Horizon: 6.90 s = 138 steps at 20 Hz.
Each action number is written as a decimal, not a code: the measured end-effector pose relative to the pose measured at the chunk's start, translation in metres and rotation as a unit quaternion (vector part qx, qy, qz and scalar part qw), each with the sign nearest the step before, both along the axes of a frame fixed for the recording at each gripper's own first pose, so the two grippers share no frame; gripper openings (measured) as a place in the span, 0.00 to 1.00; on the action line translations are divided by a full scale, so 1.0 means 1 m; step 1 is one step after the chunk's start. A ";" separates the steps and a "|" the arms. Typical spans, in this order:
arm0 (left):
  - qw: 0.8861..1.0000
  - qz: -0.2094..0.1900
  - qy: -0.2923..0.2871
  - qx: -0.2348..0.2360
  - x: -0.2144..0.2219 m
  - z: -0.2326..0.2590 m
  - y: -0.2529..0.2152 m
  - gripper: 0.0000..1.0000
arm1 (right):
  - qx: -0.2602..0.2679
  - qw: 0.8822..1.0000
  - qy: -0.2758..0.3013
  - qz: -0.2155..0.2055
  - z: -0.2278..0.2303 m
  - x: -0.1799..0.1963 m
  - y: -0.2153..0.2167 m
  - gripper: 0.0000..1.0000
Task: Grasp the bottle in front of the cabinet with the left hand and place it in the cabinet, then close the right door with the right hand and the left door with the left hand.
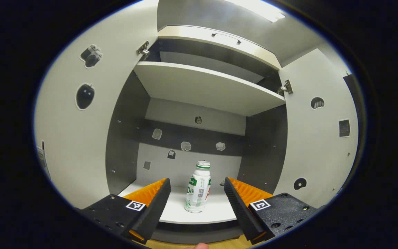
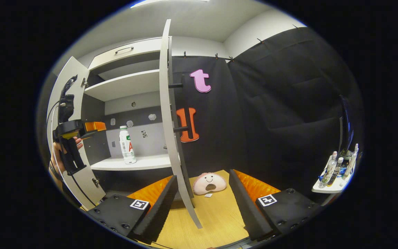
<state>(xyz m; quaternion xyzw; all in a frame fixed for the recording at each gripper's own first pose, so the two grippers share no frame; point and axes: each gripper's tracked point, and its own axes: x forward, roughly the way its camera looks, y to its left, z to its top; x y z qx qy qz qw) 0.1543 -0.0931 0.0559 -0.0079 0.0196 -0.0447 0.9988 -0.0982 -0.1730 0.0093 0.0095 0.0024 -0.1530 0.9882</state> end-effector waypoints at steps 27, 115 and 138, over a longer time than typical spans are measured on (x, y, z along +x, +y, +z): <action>0.998 0.056 -0.014 -0.002 -0.192 -0.061 -0.007 0.95 | -0.038 0.994 -0.092 0.040 0.114 -0.002 -0.050 0.98; 0.942 0.309 -0.128 -0.022 -0.202 0.050 0.276 0.94 | -0.018 0.971 -0.031 0.238 0.081 0.153 0.155 0.97; 0.972 0.211 -0.100 0.001 -0.184 0.044 0.197 0.87 | -0.021 0.984 -0.024 0.176 0.063 0.087 0.090 0.98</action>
